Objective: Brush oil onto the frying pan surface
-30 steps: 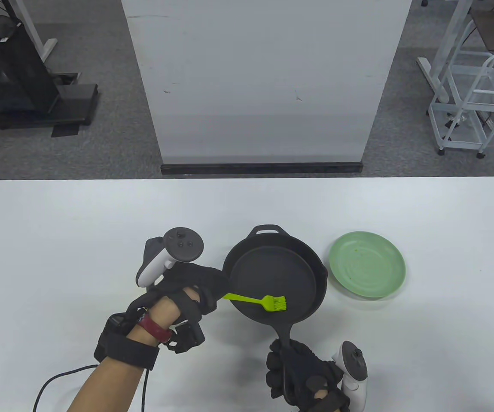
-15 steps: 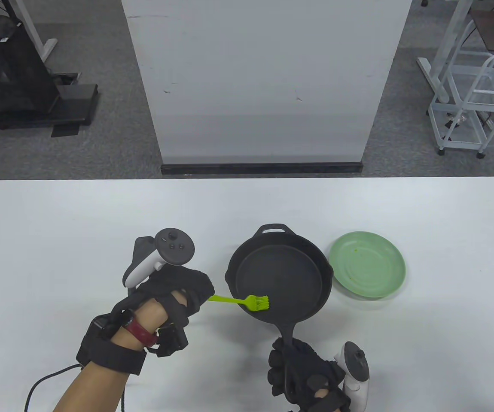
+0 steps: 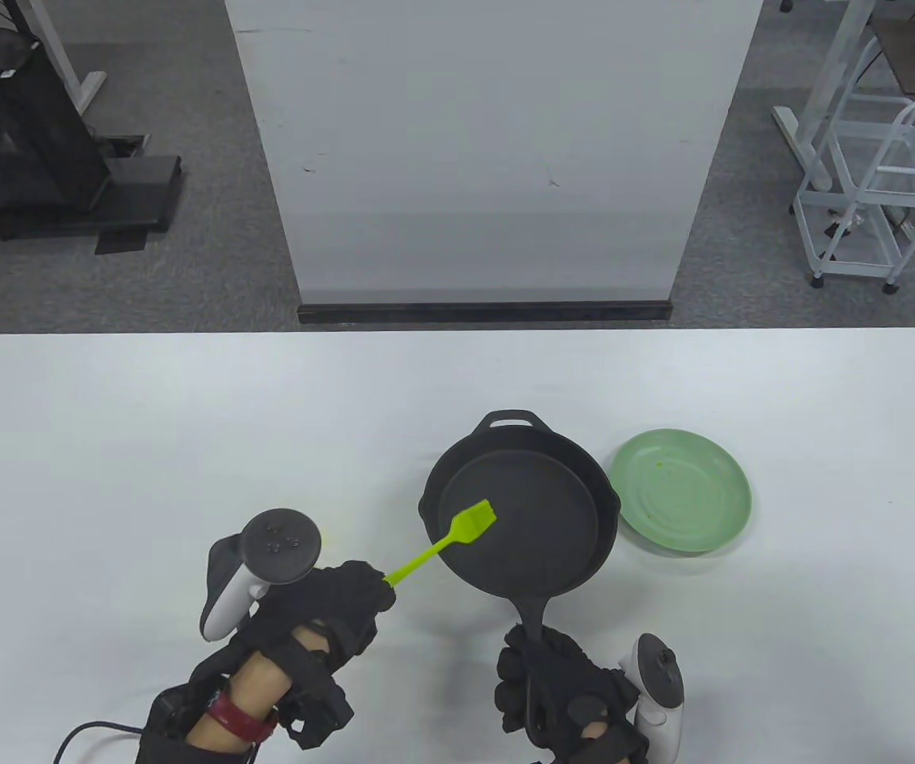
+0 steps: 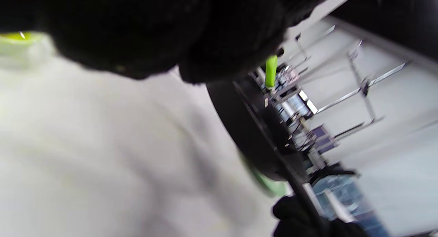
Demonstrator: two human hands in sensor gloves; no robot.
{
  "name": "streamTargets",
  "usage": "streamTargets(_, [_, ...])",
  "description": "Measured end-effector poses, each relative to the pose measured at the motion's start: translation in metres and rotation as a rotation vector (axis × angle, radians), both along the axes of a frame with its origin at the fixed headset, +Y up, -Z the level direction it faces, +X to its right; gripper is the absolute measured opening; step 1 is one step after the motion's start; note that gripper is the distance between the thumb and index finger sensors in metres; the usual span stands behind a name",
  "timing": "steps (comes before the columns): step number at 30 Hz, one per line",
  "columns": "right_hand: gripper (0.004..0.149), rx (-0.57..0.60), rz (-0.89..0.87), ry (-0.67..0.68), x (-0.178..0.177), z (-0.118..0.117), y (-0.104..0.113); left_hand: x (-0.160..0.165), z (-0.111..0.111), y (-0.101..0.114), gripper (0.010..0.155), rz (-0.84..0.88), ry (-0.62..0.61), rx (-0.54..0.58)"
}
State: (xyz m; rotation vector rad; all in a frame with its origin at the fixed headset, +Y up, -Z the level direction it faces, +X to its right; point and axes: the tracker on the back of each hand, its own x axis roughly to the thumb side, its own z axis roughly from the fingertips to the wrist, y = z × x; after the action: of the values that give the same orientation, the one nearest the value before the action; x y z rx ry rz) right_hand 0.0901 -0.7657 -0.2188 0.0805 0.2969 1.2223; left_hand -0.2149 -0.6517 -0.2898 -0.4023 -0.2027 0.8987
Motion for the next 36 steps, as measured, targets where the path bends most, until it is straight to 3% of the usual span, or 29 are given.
streamTargets(7, [0.058,0.002,0.016,-0.014,0.001,-0.001,-0.001,-0.014,0.011,-0.018,0.050,0.353,0.186,0.076])
streamTargets(15, [0.057,0.014,0.054,-0.053,0.004,-0.004,-0.005,-0.011,0.018,-0.057,0.050,0.501,0.240,0.076])
streamTargets(29, [0.058,-0.012,0.088,-0.025,-0.002,-0.008,-0.009,-0.012,0.019,-0.062,0.050,0.496,0.249,0.089])
streamTargets(36, [0.058,0.010,0.199,0.024,-0.020,-0.018,0.009,-0.010,0.018,-0.061,0.050,0.520,0.246,0.112])
